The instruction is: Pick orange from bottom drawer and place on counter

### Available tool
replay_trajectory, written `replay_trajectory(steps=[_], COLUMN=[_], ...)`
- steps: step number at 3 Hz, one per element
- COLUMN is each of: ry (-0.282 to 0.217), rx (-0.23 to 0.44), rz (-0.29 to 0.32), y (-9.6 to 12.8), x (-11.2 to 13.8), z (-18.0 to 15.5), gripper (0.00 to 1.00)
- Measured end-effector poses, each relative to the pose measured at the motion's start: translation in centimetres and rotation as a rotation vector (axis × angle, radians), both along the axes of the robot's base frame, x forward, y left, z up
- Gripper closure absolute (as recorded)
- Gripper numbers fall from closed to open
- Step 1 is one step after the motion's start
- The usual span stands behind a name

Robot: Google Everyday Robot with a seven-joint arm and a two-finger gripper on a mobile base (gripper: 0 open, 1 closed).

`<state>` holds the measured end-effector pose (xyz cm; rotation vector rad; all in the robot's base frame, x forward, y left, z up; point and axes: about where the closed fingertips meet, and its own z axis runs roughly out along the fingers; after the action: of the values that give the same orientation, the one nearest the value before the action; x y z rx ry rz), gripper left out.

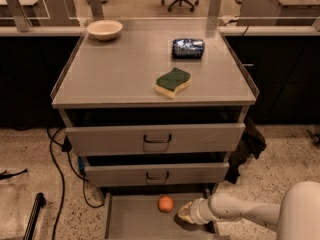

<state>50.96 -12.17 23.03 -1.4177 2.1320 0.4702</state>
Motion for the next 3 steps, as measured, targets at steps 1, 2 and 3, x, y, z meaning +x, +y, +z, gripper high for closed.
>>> replay_trajectory(steps=[1, 2, 3], ry=[-0.01, -0.017, -0.025], rx=[0.016, 0.033, 0.058], rz=[0.015, 0.022, 0.025], y=[0.5, 0.9, 1.4], x=[1.1, 1.9, 2.7], z=[-2.4, -3.5, -4.4], gripper=[0.75, 0.52, 0.47])
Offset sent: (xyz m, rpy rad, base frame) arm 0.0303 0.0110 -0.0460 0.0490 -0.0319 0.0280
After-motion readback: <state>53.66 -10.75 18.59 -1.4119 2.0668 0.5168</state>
